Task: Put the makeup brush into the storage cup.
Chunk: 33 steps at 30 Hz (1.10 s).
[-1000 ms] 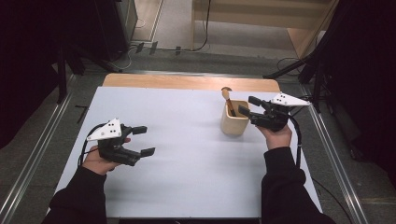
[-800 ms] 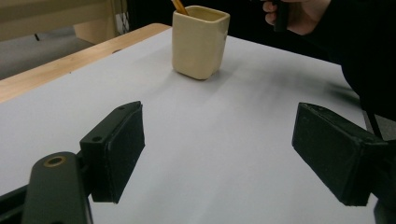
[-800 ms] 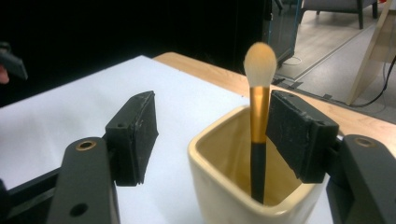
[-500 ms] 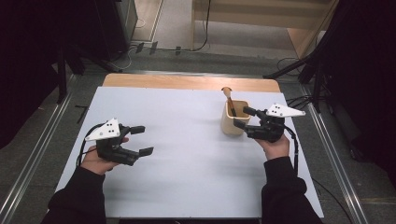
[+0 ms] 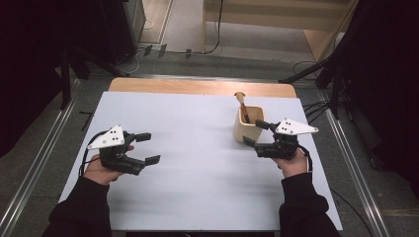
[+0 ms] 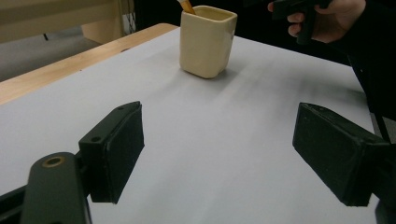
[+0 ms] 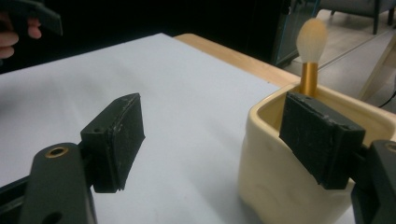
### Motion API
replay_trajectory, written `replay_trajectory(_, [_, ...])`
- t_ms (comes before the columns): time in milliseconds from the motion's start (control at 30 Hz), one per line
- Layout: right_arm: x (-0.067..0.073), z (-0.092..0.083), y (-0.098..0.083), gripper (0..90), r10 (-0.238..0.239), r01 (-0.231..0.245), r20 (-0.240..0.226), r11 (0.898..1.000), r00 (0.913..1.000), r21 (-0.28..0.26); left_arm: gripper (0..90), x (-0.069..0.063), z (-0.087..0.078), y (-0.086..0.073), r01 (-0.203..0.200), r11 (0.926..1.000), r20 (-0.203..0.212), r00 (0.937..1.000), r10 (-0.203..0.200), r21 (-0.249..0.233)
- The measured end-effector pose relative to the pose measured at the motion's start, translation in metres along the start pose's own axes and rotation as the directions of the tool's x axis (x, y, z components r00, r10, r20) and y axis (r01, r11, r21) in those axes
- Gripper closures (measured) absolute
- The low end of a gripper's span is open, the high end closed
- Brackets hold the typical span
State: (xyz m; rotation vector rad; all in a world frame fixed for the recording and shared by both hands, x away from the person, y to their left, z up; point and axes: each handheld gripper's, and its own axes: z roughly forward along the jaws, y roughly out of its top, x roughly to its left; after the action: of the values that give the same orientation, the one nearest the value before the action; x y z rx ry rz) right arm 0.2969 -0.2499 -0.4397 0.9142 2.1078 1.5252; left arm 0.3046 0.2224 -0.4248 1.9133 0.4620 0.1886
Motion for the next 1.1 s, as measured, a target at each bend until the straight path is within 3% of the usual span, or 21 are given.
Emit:
replay_trajectory(300, [0.014, -0.012, -0.009, 22.5, 0.009, -0.009, -0.022, 1.0, 0.9997, -0.008, 16.6, 0.0, -0.005, -0.001, 0.004, 1.0, -0.009, 1.0, -0.004, -0.003])
replay_trajectory(900, [0.025, -0.027, -0.026, 22.0, 0.005, -0.005, -0.029, 1.0, 0.9996, 0.023, 16.6, 0.0, -0.015, -0.01, 0.017, 0.9999, -0.03, 0.9994, -0.017, -0.001])
replay_trajectory(1100, [0.027, -0.026, -0.028, 22.0, 0.001, -0.001, -0.048, 1.0, 0.9989, 0.008, 16.6, 0.0, -0.015, -0.013, 0.017, 0.9998, -0.036, 0.9992, -0.016, 0.008])
